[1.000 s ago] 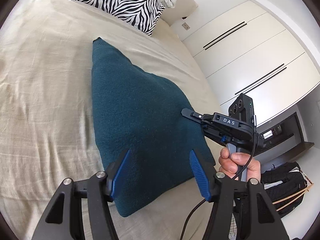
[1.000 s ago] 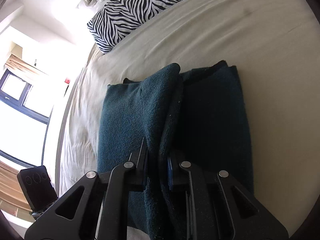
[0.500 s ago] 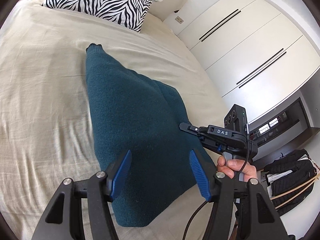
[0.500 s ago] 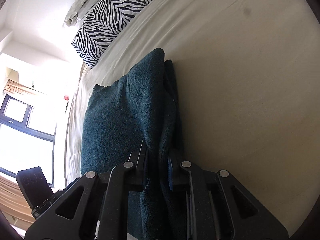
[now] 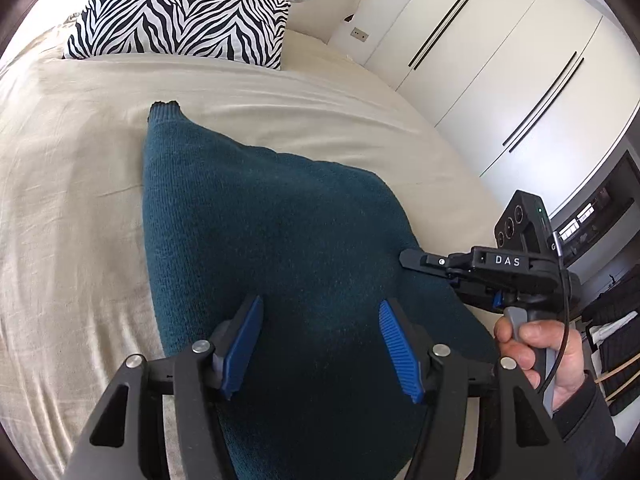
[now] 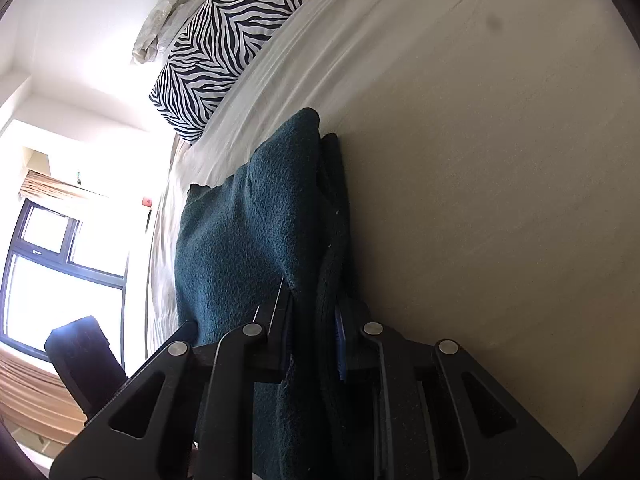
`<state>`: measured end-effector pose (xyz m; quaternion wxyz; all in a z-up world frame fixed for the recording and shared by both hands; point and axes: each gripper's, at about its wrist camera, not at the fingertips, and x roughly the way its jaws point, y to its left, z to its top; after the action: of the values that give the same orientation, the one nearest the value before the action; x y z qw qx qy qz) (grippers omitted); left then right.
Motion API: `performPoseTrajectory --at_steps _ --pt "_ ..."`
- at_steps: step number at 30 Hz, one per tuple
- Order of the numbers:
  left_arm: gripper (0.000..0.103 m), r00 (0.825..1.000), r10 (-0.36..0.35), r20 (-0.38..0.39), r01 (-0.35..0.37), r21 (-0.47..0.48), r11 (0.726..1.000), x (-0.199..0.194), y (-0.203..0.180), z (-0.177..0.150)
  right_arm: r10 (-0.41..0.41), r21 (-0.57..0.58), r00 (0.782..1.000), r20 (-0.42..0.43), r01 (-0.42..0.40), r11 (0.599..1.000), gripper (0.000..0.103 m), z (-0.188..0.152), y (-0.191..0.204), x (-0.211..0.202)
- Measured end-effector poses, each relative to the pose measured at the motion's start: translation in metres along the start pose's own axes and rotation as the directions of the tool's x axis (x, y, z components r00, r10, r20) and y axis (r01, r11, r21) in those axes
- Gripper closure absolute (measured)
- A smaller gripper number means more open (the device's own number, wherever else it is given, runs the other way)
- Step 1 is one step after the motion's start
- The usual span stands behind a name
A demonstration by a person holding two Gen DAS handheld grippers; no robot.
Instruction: Fold small clothes
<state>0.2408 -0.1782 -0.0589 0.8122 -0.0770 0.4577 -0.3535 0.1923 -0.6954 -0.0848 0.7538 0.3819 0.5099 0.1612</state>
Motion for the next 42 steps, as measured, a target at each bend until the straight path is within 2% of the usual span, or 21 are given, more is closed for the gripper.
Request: performPoseTrajectory --at_steps 4,7,10,11,13,17,21,22,25,29,32,34,37,40,41,42 --pt "0.04 1.0 0.001 -0.015 -0.001 -0.001 1.0 0.001 0.001 0.002 -0.014 -0.003 1.0 -0.003 0.014 1.0 0.088 0.005 0.001 0.003" --pt "0.04 1.0 0.007 -0.018 -0.007 -0.001 1.0 -0.01 -0.001 0.005 -0.007 0.03 1.0 -0.018 0.007 1.0 0.084 0.005 -0.002 -0.005" --pt "0.04 0.999 0.019 0.027 -0.019 0.011 1.0 -0.026 -0.003 0.017 -0.102 0.001 0.992 0.078 0.102 0.995 0.079 0.011 0.014 -0.033" --pt "0.04 0.999 0.034 0.039 -0.035 0.023 0.999 -0.027 -0.004 0.024 -0.103 -0.014 0.989 0.108 0.105 0.994 0.079 0.014 0.021 -0.041" --pt "0.04 0.997 0.06 0.046 -0.061 0.029 0.998 -0.022 -0.002 0.04 -0.025 -0.026 0.993 0.112 0.028 0.999 0.079 0.025 0.034 -0.045" --pt "0.041 0.994 0.102 0.025 -0.103 0.005 0.995 0.0 0.005 0.076 0.038 -0.089 0.998 0.044 -0.034 0.995 0.079 0.043 0.069 -0.012" --pt "0.04 0.98 0.16 -0.115 -0.16 0.011 0.987 0.046 0.017 0.088 0.007 0.003 1.0 -0.023 -0.007 1.0 0.079 0.058 0.058 0.041" --pt "0.04 0.977 0.172 -0.125 -0.171 0.024 0.985 0.053 0.021 0.086 0.012 0.02 1.0 -0.017 -0.011 1.0 0.079 0.06 0.051 0.048" --pt "0.038 0.981 0.175 -0.084 -0.171 0.046 0.984 0.057 0.023 0.079 0.057 0.038 0.998 0.012 -0.058 0.998 0.08 0.065 0.041 0.052" --pt "0.037 0.978 0.195 -0.071 -0.19 0.069 0.979 0.056 0.019 0.078 0.051 0.027 0.998 0.033 -0.052 0.998 0.08 0.069 0.032 0.045" --pt "0.038 0.976 0.209 -0.056 -0.207 0.046 0.977 0.034 0.012 0.076 0.013 0.026 0.997 0.073 -0.015 1.0 0.079 0.059 0.035 0.017" --pt "0.038 0.983 0.18 -0.023 -0.18 0.026 0.983 0.007 0.002 0.062 0.067 -0.02 0.994 0.085 -0.065 0.998 0.079 0.04 0.046 -0.008" --pt "0.038 0.985 0.172 0.004 -0.172 0.023 0.985 -0.02 -0.015 0.03 0.147 -0.079 0.988 0.044 -0.143 0.987 0.078 0.0 0.054 -0.035" --pt "0.038 0.978 0.208 0.006 -0.208 0.08 0.975 -0.018 -0.03 -0.002 0.084 -0.1 0.996 -0.013 -0.084 0.991 0.06 -0.033 0.045 -0.035" --pt "0.038 0.973 0.23 0.006 -0.229 0.116 0.966 -0.013 -0.035 -0.008 0.051 -0.087 0.999 -0.015 -0.052 0.995 0.061 -0.04 0.035 -0.032" --pt "0.038 0.969 0.246 0.005 -0.245 0.135 0.96 -0.009 -0.039 -0.013 0.062 -0.069 0.998 -0.019 -0.063 0.996 0.061 -0.045 0.024 -0.031"
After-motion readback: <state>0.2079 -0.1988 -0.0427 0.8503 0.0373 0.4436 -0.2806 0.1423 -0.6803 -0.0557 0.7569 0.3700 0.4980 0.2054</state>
